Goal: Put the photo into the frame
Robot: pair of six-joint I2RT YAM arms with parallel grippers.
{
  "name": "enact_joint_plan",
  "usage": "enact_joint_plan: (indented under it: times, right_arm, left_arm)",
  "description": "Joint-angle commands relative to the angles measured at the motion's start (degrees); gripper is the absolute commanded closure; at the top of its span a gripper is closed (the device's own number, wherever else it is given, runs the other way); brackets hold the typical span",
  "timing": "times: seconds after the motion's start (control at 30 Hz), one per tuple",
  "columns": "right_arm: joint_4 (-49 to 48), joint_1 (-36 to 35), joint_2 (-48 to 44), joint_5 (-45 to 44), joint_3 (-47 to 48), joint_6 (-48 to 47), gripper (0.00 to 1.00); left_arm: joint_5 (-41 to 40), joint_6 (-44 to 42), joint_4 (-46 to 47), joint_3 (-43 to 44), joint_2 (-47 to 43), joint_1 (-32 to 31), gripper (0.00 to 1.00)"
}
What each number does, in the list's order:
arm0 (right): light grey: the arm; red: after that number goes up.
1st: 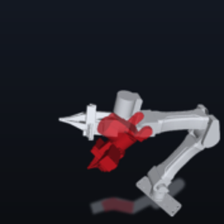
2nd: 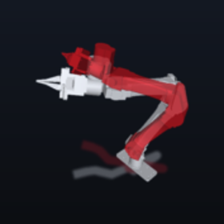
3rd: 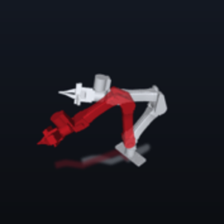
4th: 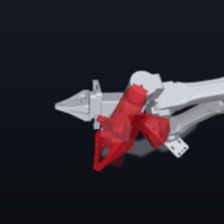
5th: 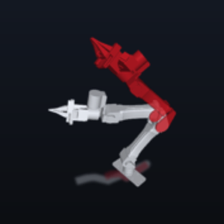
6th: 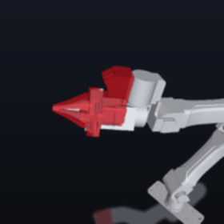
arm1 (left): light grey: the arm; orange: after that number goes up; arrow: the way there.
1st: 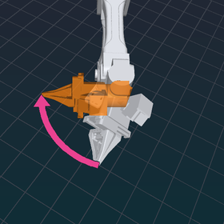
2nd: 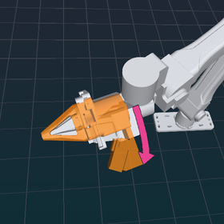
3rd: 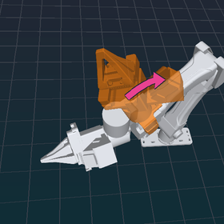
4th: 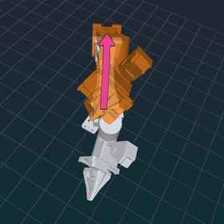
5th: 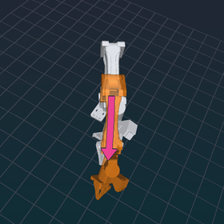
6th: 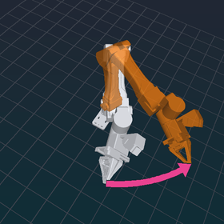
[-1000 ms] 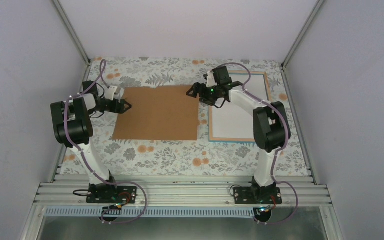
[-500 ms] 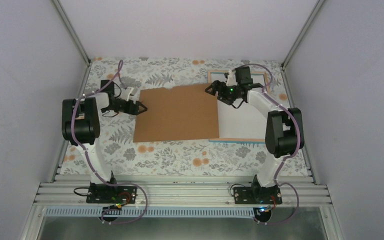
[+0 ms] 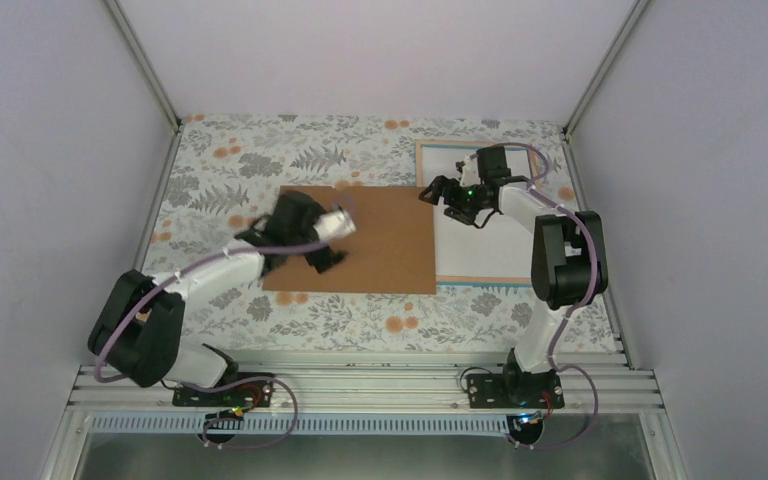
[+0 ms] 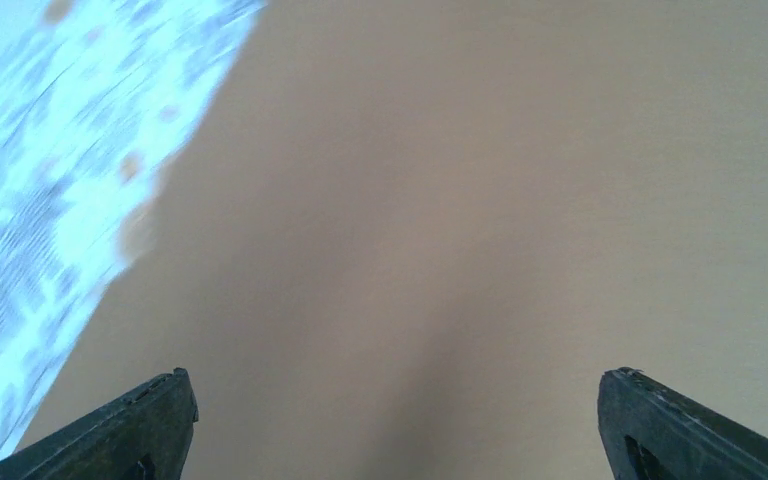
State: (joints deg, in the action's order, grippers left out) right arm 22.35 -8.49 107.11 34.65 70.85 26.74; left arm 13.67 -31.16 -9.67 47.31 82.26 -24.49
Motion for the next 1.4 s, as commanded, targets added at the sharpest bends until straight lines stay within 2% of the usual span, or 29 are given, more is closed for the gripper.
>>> enact_joint_plan:
  times: [0.0, 0.13, 0.23, 0.33, 0.5, 0.6, 0.8, 0.93, 1.07, 1.27, 1.37]
  right_arm:
    - [-0.87, 1.19, -2.58, 0.29, 0.55, -3.49, 0.02]
    - [-0.67, 2.24, -5.20, 0.84, 1.07, -5.79, 0.01]
    - [-0.49, 3.54, -7.43, 0.38, 1.21, -7.39, 0.00]
    - [-0.40, 4.87, -9.76, 0.80, 1.09, -8.92, 0.00]
    - [0.20, 7.12, -13.42, -0.09, 1.10, -11.07, 0.00]
    - [0.33, 8.13, -15.09, -0.85, 0.38, -11.89, 0.00]
    - [0.34, 10.07, -17.15, -1.61, -0.89, -12.10, 0.00]
    - [0.40, 10.62, -18.30, -1.66, -1.71, -13.70, 0.00]
    - [1.56, 11.68, -18.69, -1.73, -1.85, -17.40, 0.00]
    - [5.91, 15.47, -17.63, -5.45, 0.23, -29.21, 0.00]
    - [7.73, 19.05, -15.79, -7.92, 2.16, -34.24, 0.00]
  left_arm:
    - [-14.30, -7.73, 8.89, -7.73, -2.88, -14.80, 0.00]
    - [-23.72, -9.44, 17.26, -13.09, -1.53, -27.93, 0.00]
    - [-28.13, -9.30, 23.23, -14.59, 3.41, -33.32, 0.00]
    - [-33.04, -9.74, 30.03, -15.78, 9.02, -35.63, 0.00]
    - [-44.33, -17.56, 46.51, -18.54, 18.75, -40.32, 0.08]
    - [-48.39, -20.38, 51.91, -18.76, 23.60, -41.57, 0.16]
    - [-55.35, -24.26, 60.70, -18.59, 32.52, -42.95, 0.24]
    - [-56.75, -25.74, 62.48, -18.56, 34.83, -42.46, 0.34]
    - [-55.22, -27.20, 60.85, -18.50, 31.18, -40.84, 0.60]
    - [-52.49, -24.78, 46.65, -14.15, 21.43, -38.32, 0.97]
    - [-50.97, -22.27, 38.47, -10.70, 16.77, -36.54, 0.98]
